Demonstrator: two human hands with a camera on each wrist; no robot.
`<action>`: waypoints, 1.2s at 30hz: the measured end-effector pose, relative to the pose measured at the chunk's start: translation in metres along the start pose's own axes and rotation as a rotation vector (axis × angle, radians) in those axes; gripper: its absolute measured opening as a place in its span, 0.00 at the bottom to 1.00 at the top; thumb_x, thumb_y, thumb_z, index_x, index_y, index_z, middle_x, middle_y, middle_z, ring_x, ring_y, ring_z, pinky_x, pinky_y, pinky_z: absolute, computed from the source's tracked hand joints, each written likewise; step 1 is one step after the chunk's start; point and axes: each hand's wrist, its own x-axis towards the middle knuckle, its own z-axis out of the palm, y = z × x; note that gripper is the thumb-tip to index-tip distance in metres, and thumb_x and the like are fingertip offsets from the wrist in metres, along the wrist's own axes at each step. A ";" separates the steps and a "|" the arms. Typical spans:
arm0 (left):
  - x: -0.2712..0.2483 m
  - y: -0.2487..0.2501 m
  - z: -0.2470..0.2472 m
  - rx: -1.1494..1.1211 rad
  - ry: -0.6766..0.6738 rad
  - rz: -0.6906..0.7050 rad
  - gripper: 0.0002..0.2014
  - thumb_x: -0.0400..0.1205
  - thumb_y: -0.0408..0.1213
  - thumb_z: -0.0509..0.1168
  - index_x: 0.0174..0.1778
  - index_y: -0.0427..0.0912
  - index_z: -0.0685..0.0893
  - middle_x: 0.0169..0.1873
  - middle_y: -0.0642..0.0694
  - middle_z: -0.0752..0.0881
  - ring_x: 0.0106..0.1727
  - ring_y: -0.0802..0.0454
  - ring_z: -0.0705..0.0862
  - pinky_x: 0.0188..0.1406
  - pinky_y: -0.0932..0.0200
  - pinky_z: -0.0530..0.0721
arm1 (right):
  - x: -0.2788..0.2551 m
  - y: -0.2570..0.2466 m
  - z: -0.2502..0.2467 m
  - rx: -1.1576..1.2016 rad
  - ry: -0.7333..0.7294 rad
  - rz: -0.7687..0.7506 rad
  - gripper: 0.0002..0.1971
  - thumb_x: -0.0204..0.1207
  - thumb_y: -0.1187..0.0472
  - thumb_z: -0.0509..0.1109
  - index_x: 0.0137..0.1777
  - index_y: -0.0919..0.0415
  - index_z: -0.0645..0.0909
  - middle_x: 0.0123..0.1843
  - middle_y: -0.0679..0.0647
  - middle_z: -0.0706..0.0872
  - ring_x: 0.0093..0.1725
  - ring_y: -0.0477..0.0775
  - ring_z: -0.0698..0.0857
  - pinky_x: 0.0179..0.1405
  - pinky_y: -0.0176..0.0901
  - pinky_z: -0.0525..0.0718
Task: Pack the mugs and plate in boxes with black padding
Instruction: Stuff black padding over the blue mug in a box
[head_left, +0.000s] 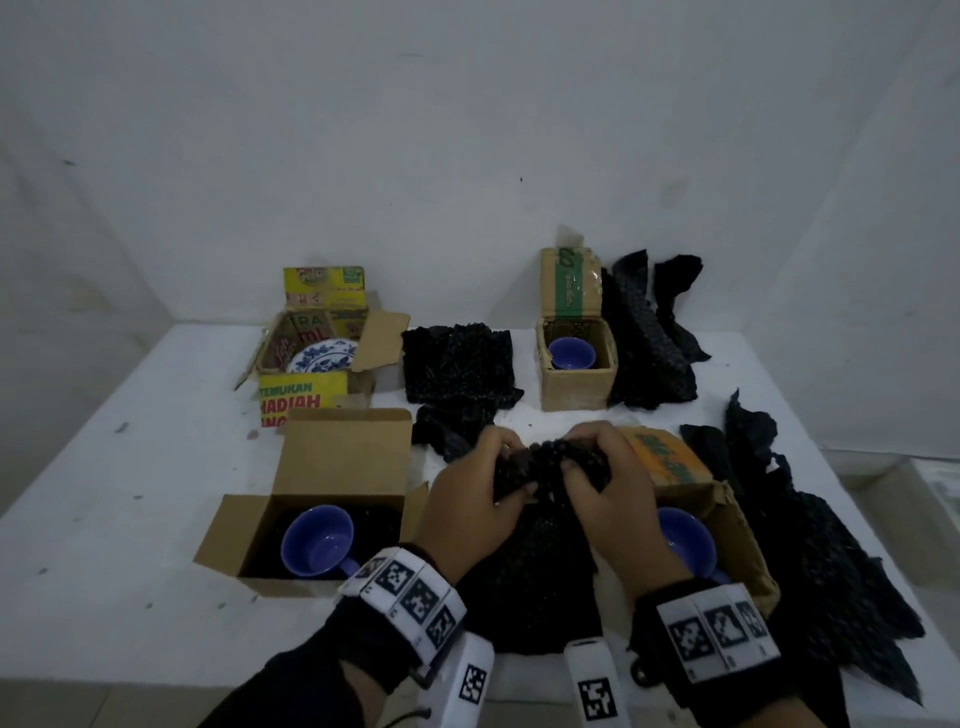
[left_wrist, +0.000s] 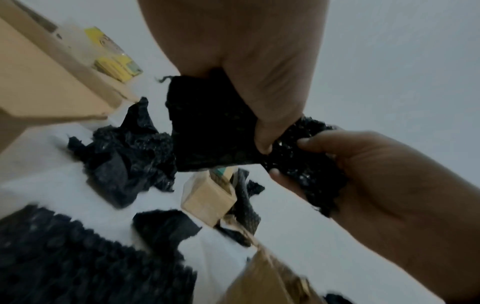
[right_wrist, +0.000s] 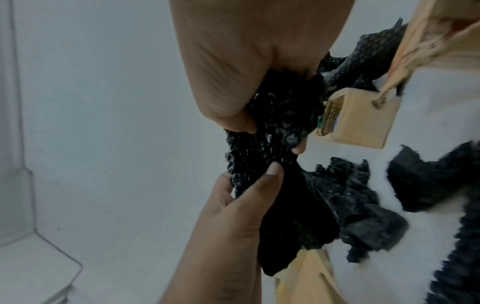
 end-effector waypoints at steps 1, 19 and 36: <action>0.002 0.001 -0.011 -0.022 0.009 0.001 0.16 0.76 0.43 0.70 0.52 0.51 0.69 0.41 0.57 0.81 0.45 0.56 0.84 0.35 0.59 0.78 | 0.005 -0.005 0.002 0.013 -0.005 -0.021 0.07 0.70 0.70 0.64 0.44 0.57 0.76 0.42 0.45 0.81 0.43 0.39 0.80 0.42 0.26 0.76; -0.047 -0.126 -0.128 0.129 -0.033 -0.185 0.18 0.69 0.22 0.70 0.44 0.52 0.88 0.46 0.58 0.85 0.51 0.58 0.83 0.54 0.63 0.81 | -0.011 -0.009 0.151 -0.465 -0.418 -0.321 0.07 0.62 0.71 0.67 0.36 0.65 0.87 0.38 0.58 0.81 0.37 0.58 0.83 0.29 0.41 0.82; -0.114 -0.195 -0.135 -0.659 0.151 -0.682 0.23 0.88 0.47 0.48 0.79 0.46 0.61 0.78 0.52 0.63 0.80 0.54 0.59 0.81 0.54 0.56 | -0.042 -0.005 0.206 -1.169 -0.699 -0.329 0.19 0.69 0.53 0.59 0.32 0.64 0.88 0.25 0.54 0.85 0.53 0.68 0.85 0.70 0.73 0.58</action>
